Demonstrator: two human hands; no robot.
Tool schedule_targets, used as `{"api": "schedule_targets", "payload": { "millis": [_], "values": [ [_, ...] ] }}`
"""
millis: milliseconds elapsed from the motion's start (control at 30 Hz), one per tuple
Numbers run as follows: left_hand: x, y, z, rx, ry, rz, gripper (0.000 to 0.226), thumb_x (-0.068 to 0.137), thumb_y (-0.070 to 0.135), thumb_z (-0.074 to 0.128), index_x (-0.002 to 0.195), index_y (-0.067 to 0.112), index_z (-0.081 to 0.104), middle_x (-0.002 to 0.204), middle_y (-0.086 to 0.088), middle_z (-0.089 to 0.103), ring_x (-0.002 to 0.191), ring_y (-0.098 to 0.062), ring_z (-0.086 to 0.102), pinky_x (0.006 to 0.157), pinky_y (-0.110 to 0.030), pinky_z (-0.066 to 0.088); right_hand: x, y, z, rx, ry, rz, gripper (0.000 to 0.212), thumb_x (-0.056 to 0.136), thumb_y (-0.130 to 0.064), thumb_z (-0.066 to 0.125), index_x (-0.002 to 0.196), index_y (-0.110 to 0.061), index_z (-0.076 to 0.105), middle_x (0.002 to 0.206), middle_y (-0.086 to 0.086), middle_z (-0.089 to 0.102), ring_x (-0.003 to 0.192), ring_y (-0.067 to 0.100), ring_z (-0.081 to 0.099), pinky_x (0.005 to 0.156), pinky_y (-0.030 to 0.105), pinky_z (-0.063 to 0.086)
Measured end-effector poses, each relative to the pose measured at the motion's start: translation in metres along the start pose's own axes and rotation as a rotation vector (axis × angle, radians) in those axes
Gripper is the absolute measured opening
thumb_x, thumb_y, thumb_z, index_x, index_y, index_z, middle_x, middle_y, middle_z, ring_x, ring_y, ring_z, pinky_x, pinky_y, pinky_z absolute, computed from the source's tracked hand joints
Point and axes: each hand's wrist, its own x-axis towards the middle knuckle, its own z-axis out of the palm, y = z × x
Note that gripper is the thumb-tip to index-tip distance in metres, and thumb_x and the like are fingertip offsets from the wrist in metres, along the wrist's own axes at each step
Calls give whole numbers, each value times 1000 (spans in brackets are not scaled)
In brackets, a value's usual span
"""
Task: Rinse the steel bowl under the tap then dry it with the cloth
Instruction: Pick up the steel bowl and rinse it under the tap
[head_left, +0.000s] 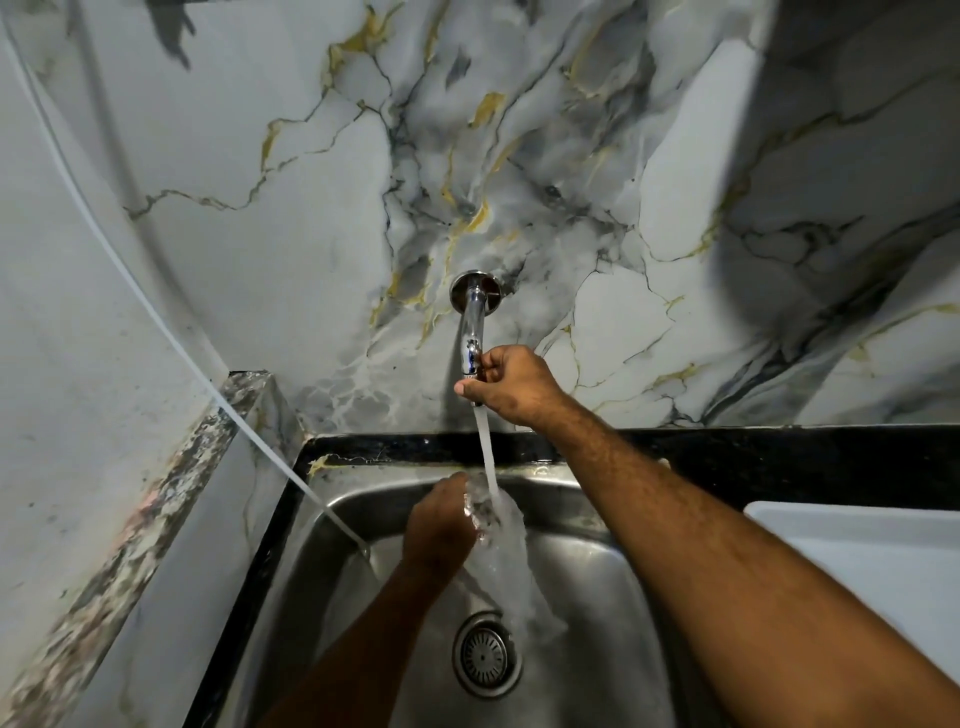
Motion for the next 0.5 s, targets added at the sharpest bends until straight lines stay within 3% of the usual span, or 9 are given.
{"api": "schedule_targets", "payload": {
  "millis": [100,167,233,267,333,433,500],
  "values": [
    [8,-13,-12,96,51,100,27,77,-2,77,102,-8,69,85,-23,73,72,-34,72,61,-40,62,-2,-1,1,-2,-1,-5,27,78,-32,83,97,-18,71,91,0,76,88,16,73,86,36,60],
    [9,-7,-17,59,32,15,26,84,0,71,108,-7,66,94,-23,72,79,-30,71,65,-35,62,-3,-2,2,-26,5,-4,30,80,-33,81,103,-16,70,94,1,75,90,17,72,87,36,59],
    [17,2,-19,-206,120,-379,20,88,0,61,108,2,62,98,-15,69,78,-21,64,60,-24,52,-5,-4,5,-43,16,-2,29,83,-31,78,106,-16,70,96,0,74,91,16,70,88,36,58],
    [22,3,-18,-354,147,-660,19,89,1,59,107,4,61,99,-14,67,78,-20,61,58,-22,48,-6,-6,6,-55,21,-3,27,85,-30,76,107,-15,69,96,1,73,91,16,70,87,36,58],
    [26,3,-17,-706,140,-1054,18,89,2,60,106,-2,59,99,-19,65,78,-28,63,54,-33,56,-8,-9,9,-75,19,1,21,89,-24,71,106,-14,67,94,1,71,91,18,69,87,36,58],
    [12,1,-16,-1088,87,-1204,20,89,11,66,102,1,56,90,-20,64,76,-38,66,41,-39,57,-6,-9,4,114,-88,68,20,91,-11,68,110,-9,66,99,6,71,97,23,69,92,37,57],
    [-1,0,-15,-1121,47,-1204,27,89,12,66,111,-1,57,99,-24,65,86,-43,66,55,-50,60,-3,-3,-7,330,-226,96,26,91,-4,67,118,-5,63,107,8,74,95,17,71,81,29,56]
  ]
}}
